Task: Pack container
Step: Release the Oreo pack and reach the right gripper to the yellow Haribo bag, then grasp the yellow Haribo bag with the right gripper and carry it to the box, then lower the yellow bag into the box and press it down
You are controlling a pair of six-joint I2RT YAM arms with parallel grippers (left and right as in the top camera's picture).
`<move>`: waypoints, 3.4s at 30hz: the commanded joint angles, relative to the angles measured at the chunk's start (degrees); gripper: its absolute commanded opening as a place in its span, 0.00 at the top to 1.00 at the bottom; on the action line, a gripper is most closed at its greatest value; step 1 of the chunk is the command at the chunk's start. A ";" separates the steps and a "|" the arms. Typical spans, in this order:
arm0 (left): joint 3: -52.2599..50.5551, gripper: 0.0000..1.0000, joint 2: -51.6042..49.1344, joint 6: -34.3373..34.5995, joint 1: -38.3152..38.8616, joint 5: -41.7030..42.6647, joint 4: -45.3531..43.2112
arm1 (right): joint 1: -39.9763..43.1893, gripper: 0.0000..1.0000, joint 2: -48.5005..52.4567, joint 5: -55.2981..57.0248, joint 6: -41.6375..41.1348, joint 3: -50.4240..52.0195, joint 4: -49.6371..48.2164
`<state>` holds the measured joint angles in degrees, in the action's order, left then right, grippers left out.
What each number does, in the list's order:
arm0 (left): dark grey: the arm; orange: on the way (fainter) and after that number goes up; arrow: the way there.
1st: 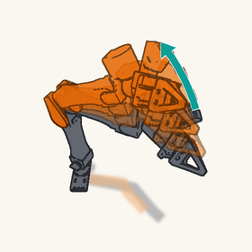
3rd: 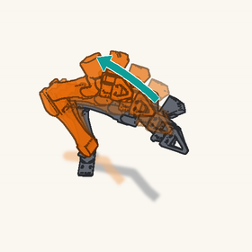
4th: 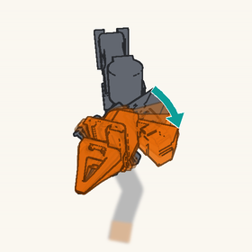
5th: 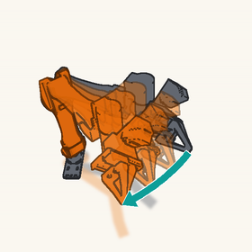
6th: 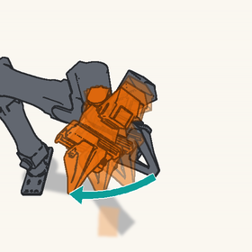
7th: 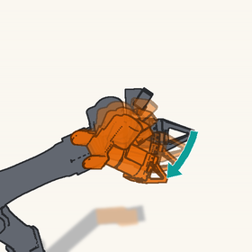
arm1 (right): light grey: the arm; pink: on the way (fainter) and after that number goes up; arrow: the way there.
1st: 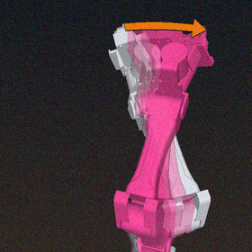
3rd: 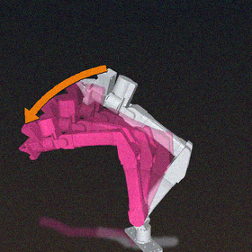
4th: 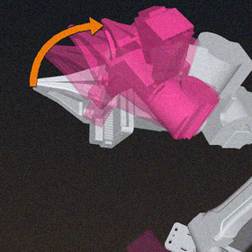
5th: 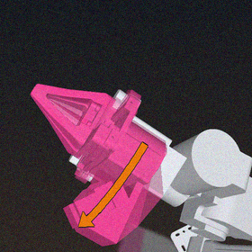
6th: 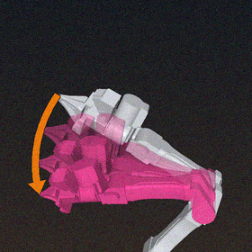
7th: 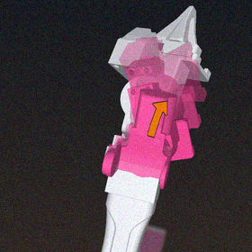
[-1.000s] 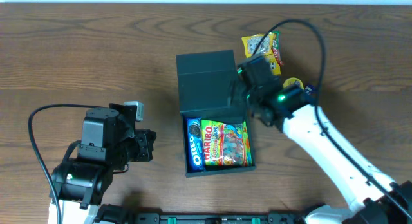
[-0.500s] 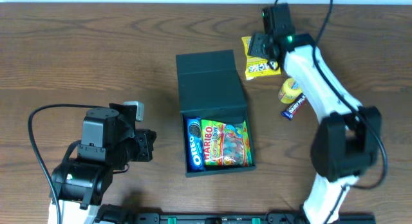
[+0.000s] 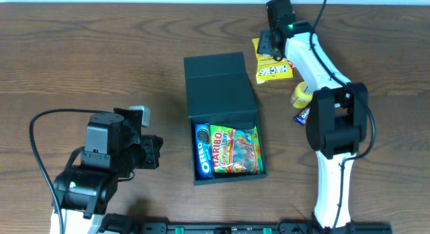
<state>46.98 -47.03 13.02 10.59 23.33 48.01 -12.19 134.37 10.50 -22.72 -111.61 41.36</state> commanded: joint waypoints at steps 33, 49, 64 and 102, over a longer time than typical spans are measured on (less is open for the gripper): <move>1.27 0.94 0.26 -1.27 -0.17 -1.25 -0.02 | -3.50 0.99 0.94 -15.74 24.87 -53.51 50.58; 1.27 0.95 0.26 -1.29 -0.17 -0.59 0.00 | -7.45 0.99 -29.27 -45.57 65.88 -12.41 55.87; 1.27 0.94 0.26 -2.36 -0.17 0.70 -0.02 | -15.74 0.99 -30.18 -48.43 77.90 21.84 42.27; 1.27 0.94 0.26 -2.34 -0.17 0.66 -0.04 | -17.14 0.99 -25.49 -40.39 72.00 34.49 18.51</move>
<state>46.98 -47.03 11.73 10.59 23.64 47.94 -29.12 107.07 -30.68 50.04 -77.17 60.18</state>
